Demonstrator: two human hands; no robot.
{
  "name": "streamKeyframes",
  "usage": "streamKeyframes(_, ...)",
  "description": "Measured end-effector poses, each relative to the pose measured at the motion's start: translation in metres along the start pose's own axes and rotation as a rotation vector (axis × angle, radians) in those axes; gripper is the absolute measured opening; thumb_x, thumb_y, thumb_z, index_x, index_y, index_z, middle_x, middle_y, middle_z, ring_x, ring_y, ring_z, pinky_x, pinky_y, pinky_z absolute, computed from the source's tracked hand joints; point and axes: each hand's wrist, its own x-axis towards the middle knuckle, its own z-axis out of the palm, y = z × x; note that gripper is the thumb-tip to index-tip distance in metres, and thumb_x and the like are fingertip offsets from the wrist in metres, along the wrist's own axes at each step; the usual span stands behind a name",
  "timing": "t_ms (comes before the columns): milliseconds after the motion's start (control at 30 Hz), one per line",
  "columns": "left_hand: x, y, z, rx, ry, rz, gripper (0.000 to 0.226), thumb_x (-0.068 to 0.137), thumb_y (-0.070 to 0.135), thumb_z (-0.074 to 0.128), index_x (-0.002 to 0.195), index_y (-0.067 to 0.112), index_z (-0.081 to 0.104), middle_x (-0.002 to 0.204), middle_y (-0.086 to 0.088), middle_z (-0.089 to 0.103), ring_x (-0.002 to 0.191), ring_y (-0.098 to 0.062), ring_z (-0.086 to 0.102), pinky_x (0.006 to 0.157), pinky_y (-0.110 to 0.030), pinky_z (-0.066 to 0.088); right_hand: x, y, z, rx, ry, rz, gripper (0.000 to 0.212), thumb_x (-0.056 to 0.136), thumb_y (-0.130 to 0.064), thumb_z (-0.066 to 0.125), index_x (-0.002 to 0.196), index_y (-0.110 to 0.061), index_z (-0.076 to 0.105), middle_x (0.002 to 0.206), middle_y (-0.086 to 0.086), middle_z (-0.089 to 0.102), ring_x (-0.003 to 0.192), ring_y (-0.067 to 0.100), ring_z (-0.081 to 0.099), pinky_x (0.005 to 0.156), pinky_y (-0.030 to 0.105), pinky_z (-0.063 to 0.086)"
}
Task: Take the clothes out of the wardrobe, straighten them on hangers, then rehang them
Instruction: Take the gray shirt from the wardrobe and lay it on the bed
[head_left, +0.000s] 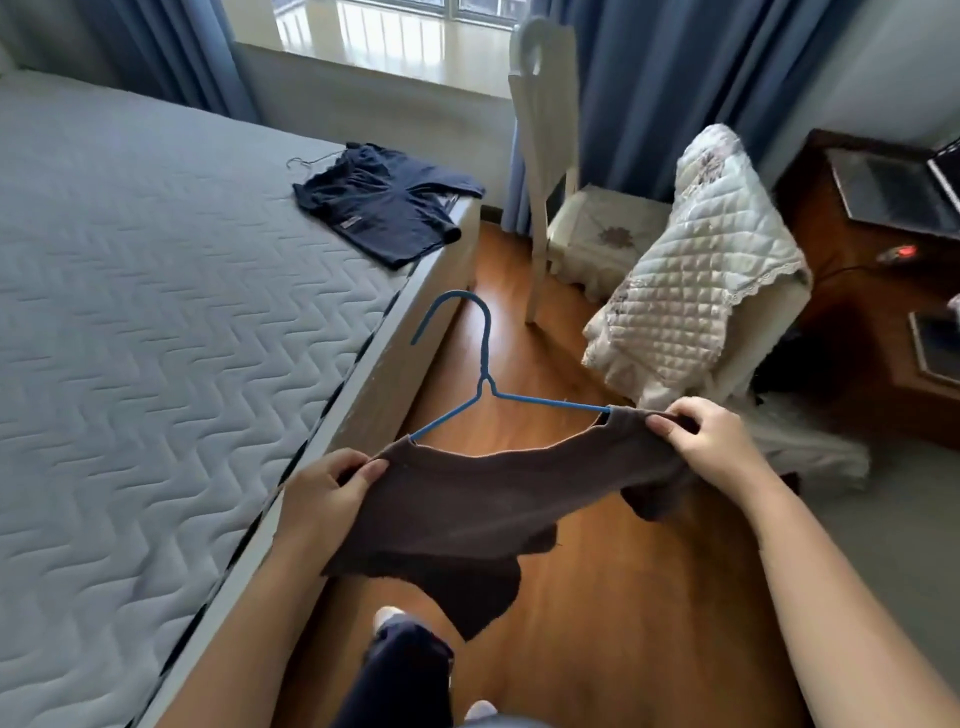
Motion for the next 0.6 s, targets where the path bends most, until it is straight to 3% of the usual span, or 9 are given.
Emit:
streamKeyframes(167,0.079,-0.002,0.005,-0.082,0.031,-0.105,0.023,0.085,0.02,0.062,0.063,0.026,0.063,0.068,0.008,0.065,0.07,-0.006,0.057,0.057,-0.012,0.039,0.092,-0.028,0.011,-0.057,-0.009,-0.042,0.014,0.084,-0.025,0.064,0.076,-0.014,0.058,0.083,0.004,0.057,0.082,0.019,0.051,0.064,0.022,0.025)
streamKeyframes(233,0.121,-0.003,0.005,-0.113,0.063,-0.139,0.024,0.084,0.02,0.062,0.062,0.029,0.061,0.061,0.005,0.064,0.069,-0.008,0.057,0.058,-0.016,0.04,0.136,-0.045,0.019,-0.07,-0.031,-0.06,0.016,0.085,-0.026,0.063,0.076,-0.014,0.058,0.079,0.001,0.055,0.082,0.02,0.051,0.067,0.024,0.028)
streamKeyframes(333,0.181,-0.002,-0.005,-0.095,0.109,-0.184,0.021,0.084,0.021,0.063,0.064,0.028,0.061,0.07,0.008,0.064,0.074,-0.017,0.058,0.062,-0.022,0.04,0.2,-0.073,0.033,-0.084,-0.071,-0.06,0.019,0.085,-0.026,0.063,0.075,-0.011,0.059,0.077,0.003,0.057,0.08,0.022,0.053,0.063,0.03,0.033)
streamKeyframes(600,0.297,-0.002,-0.032,-0.049,0.242,-0.305,0.01,0.083,0.019,0.064,0.076,0.013,0.068,0.076,-0.006,0.066,0.081,-0.025,0.059,0.073,-0.031,0.04,0.35,-0.135,0.074,-0.07,-0.177,-0.158,0.017,0.083,-0.029,0.063,0.076,-0.015,0.058,0.082,0.003,0.058,0.081,0.02,0.052,0.062,0.027,0.033)
